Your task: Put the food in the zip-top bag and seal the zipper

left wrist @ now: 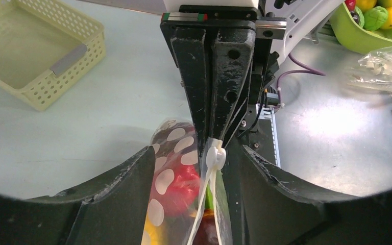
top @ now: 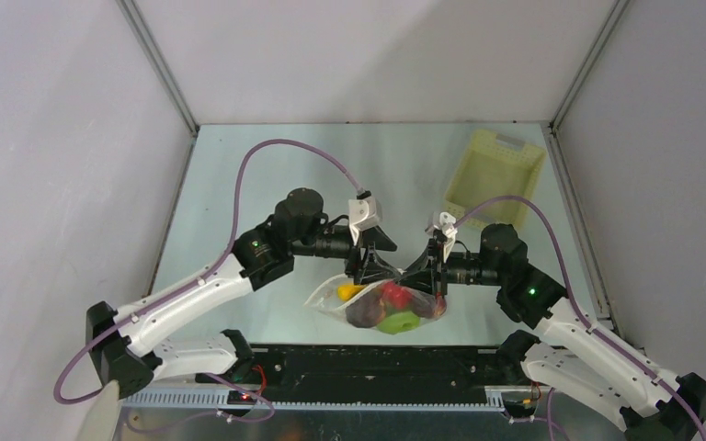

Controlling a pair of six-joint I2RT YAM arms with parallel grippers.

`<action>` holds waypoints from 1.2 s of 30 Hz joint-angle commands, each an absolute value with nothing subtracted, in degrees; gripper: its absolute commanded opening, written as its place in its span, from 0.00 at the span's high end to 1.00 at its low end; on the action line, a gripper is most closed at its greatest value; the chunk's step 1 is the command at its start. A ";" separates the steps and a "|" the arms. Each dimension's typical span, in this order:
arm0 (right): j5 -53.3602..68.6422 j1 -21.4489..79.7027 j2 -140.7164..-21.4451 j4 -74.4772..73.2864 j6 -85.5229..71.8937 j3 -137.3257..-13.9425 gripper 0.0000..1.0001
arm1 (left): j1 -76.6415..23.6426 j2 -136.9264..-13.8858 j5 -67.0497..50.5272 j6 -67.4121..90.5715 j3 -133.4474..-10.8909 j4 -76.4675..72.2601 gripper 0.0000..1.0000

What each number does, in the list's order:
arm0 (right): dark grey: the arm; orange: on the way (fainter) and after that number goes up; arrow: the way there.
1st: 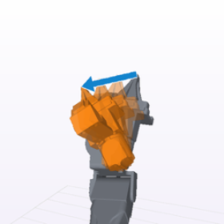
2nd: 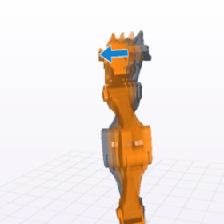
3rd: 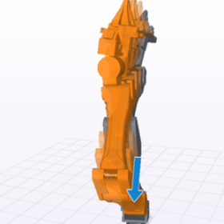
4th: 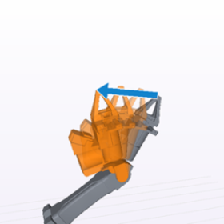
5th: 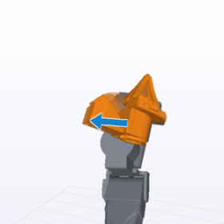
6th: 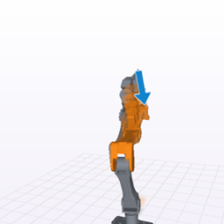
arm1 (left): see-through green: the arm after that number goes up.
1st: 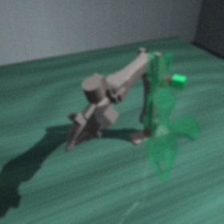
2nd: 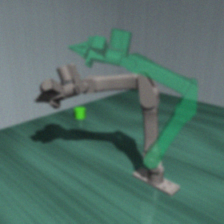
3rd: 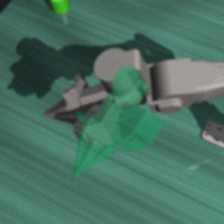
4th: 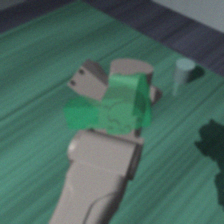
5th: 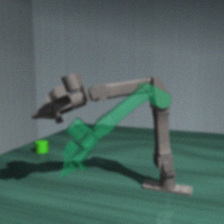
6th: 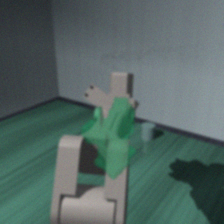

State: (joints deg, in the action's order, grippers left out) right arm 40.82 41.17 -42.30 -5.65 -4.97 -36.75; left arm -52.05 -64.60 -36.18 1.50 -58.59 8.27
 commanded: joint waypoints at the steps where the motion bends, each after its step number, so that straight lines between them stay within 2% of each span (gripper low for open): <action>1: 39.48 41.40 -41.92 -2.63 -9.08 -39.95 1.00 | -52.91 -64.72 -37.62 -0.56 -60.69 7.76 0.34; 10: 40.27 41.54 -41.35 -2.51 -11.80 -40.65 1.00 | -54.13 -65.67 -37.32 -3.83 -61.08 9.55 0.41; 18: 40.78 41.58 -41.54 -2.21 -11.99 -40.65 1.00 | -54.37 -66.68 -37.50 -4.00 -61.79 9.54 0.54; 36: 40.15 42.19 -42.69 -1.93 -12.34 -40.61 1.00 | -55.03 -66.06 -37.54 -3.56 -61.70 8.49 0.63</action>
State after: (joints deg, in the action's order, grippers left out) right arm 39.92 41.80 -42.87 -5.65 -11.20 -37.19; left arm -54.43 -66.74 -36.75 -2.98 -58.63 10.39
